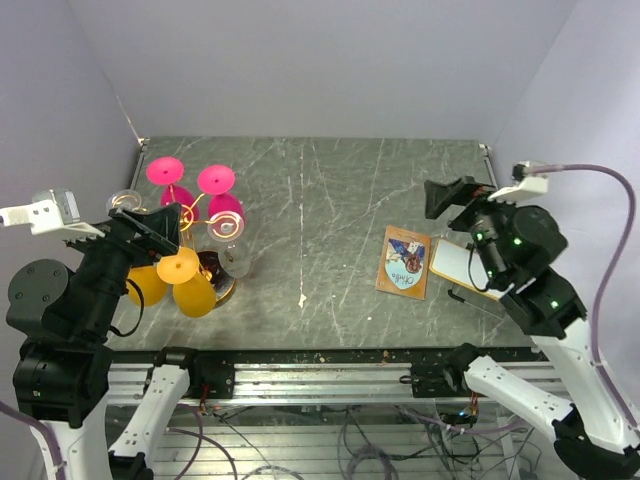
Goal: Take the wine glass off the wine glass rack
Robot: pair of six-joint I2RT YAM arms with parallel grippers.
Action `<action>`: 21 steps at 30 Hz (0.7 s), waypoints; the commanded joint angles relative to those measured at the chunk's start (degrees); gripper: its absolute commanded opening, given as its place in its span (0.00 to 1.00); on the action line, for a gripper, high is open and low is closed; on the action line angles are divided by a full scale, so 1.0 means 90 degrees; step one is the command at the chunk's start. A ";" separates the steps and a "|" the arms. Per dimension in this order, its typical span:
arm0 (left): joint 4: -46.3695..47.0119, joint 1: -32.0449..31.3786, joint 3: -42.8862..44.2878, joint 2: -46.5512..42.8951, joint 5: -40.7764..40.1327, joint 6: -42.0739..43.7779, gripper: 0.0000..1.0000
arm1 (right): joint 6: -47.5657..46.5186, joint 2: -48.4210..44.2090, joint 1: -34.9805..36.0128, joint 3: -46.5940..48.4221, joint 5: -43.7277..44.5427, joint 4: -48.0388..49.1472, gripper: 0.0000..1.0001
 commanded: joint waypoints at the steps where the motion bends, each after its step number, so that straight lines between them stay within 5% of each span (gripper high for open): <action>1: 0.0463 -0.0076 -0.0227 -0.0181 -0.0160 0.0269 0.94 | 0.0285 0.0198 -0.0188 -0.0434 -0.0835 0.0588 0.99; 14: 0.0040 -0.0140 -0.0032 -0.0227 -0.0275 0.0424 0.95 | 0.3084 0.2388 -0.0282 -0.0497 -0.4313 0.2518 1.00; 21: -0.0157 -0.0154 -0.0022 -0.0312 -0.0286 0.0414 0.95 | 0.4117 0.3971 0.0627 0.0227 -0.5361 0.3613 1.00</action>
